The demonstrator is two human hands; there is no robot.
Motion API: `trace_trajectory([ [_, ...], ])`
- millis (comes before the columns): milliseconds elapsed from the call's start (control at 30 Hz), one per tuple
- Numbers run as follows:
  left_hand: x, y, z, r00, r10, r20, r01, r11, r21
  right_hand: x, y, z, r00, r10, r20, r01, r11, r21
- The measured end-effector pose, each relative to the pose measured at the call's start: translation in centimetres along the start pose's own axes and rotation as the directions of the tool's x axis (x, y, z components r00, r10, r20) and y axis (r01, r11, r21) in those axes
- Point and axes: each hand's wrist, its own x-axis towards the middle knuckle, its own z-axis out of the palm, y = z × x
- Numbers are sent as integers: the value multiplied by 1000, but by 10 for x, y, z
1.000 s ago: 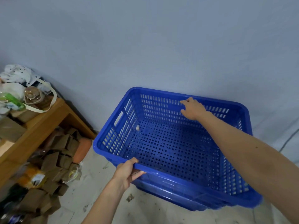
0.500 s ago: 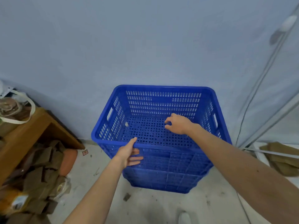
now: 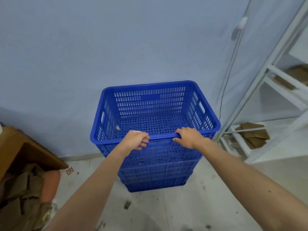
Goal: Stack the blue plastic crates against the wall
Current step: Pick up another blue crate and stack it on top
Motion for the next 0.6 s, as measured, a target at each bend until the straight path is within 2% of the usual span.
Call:
trace_trajectory([
  [100,-1,10,-2,982,184,-43,-179,978,104,-1,1,1,1000,-12,-10,12,998,-57],
  [200,1,-1,-12,928,337,-162,-248,879,406,2,3,8,1000,-24,-12,23,995,-93],
  [267,5,-18,-19,934,340,-105,-197,740,644,4,4,16,999,-27,-42,23,996,-90],
  [333,10,-39,-25,935,347,-75,-137,546,826,5,5,25,992,-24,-123,13,996,-85],
  [367,13,-49,-26,922,379,-82,-114,468,876,5,5,30,984,-25,-179,9,996,-90],
  [433,17,-63,-24,899,426,-98,-77,374,924,6,7,38,957,-55,-283,21,992,-121],
  [600,23,-64,-19,886,451,-109,-51,329,943,18,25,35,915,-219,-340,144,962,-232],
])
